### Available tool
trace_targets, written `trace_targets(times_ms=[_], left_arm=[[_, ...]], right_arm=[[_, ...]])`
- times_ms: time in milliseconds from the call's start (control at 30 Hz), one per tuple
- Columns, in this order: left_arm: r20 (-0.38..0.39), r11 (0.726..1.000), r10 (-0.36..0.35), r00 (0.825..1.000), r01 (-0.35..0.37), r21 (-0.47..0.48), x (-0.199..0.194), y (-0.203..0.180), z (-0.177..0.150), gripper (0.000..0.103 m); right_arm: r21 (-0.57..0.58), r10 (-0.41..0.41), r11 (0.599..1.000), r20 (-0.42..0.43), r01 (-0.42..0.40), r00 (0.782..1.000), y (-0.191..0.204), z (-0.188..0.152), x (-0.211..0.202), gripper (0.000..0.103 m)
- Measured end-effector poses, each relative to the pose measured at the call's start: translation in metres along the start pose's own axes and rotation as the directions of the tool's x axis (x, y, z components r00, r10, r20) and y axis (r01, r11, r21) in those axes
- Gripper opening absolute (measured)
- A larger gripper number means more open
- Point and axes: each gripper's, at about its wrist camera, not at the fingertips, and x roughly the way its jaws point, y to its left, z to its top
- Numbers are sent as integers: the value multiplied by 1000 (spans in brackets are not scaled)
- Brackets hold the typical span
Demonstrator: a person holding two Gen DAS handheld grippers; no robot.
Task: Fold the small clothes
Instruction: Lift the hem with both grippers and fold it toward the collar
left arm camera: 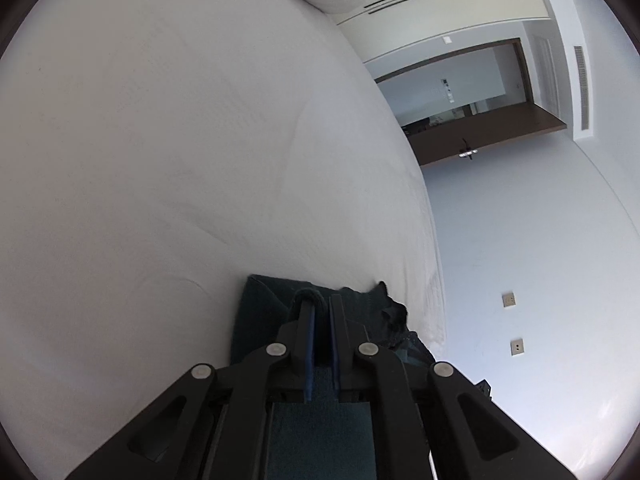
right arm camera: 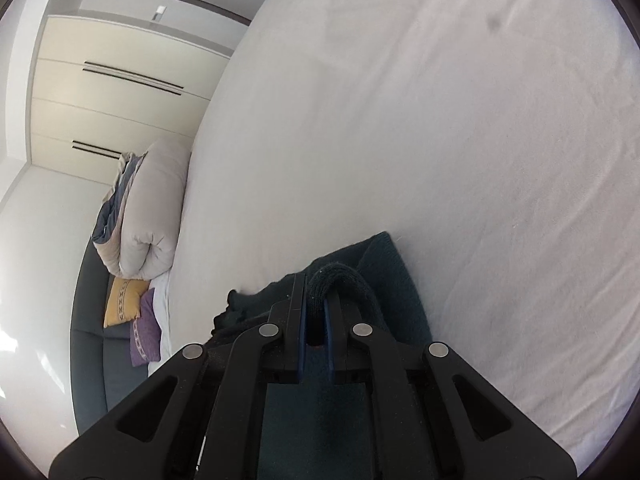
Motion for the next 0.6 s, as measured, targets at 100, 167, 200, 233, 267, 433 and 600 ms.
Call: trace_targets(times_ms=[100, 167, 200, 233, 267, 433, 600], left_arm=[[42, 999, -6, 999, 8, -39, 2, 9, 9, 55], [67, 998, -19, 998, 22, -54, -5, 12, 8, 66], [69, 999, -24, 997, 27, -41, -10, 10, 6, 66], [70, 999, -24, 997, 26, -20, -14, 6, 2, 66], [71, 1000, -24, 997, 23, 12, -19, -1, -3, 66], [48, 980, 55, 997, -63, 190, -28, -30, -42, 66], [48, 931, 152, 987, -159, 327, -23, -41, -81, 66]], right_arm=[[25, -2, 1000, -5, 2, 1000, -8, 10, 21, 8], [-11, 0, 1000, 6, 0, 1000, -5, 10, 26, 12], [-39, -4, 999, 17, 5, 1000, -1, 10, 26, 20], [-65, -3, 998, 38, 5, 999, 2, 8, 24, 27], [-81, 3, 997, 56, 2, 998, 6, 8, 20, 48], [-159, -12, 987, 132, 34, 991, 26, 1, -8, 75], [-326, -120, 932, 140, 160, 983, 51, -19, -10, 73]])
